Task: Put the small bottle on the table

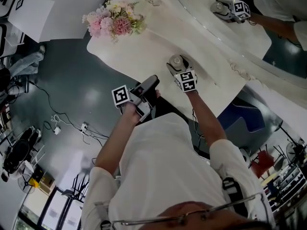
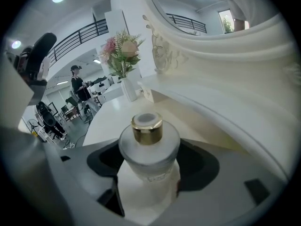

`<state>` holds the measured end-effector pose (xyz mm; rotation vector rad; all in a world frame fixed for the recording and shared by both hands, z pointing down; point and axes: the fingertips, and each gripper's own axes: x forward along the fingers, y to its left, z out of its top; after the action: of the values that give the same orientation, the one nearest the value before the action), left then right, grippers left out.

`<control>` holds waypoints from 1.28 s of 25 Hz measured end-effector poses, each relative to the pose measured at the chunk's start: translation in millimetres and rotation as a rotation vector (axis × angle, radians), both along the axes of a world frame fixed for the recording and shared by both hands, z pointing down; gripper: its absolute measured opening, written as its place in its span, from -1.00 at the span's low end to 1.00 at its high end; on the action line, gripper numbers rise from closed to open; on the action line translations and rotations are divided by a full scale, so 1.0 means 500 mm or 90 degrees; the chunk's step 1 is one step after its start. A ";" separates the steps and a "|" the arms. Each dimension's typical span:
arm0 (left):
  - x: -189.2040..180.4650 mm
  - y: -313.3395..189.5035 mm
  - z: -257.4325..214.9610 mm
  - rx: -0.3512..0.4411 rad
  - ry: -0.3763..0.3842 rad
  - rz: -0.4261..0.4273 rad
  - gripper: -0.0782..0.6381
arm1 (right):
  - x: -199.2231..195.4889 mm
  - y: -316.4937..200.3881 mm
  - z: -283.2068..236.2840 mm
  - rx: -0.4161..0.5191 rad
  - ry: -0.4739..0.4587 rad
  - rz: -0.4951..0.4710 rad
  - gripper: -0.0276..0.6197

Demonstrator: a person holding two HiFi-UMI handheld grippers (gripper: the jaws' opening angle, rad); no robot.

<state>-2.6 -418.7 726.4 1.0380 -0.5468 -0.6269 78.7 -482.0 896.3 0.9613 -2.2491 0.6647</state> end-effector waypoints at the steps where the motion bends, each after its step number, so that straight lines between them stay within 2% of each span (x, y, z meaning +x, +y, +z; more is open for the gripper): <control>1: 0.002 -0.001 0.000 0.000 0.000 0.001 0.05 | -0.001 0.002 0.002 0.003 0.006 -0.003 0.15; 8: 0.018 -0.006 -0.005 -0.002 -0.003 0.018 0.05 | -0.009 0.011 -0.001 0.005 0.024 -0.035 0.16; 17: 0.028 -0.026 -0.028 0.023 -0.013 0.032 0.05 | -0.012 0.026 0.018 -0.004 0.044 -0.085 0.19; 26: 0.017 -0.015 -0.044 0.039 -0.020 0.040 0.05 | -0.012 0.025 -0.036 0.006 0.016 -0.064 0.20; 29: 0.025 0.000 -0.064 0.067 -0.021 0.053 0.05 | -0.001 0.044 -0.063 0.009 -0.007 -0.052 0.18; 32: 0.044 0.033 -0.103 0.108 -0.020 0.092 0.05 | 0.027 0.081 -0.113 0.011 -0.017 -0.017 0.09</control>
<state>19.5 -402.1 674.9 1.2371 -0.4475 -0.5364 92.2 -441.8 840.0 0.9341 -2.2903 0.6504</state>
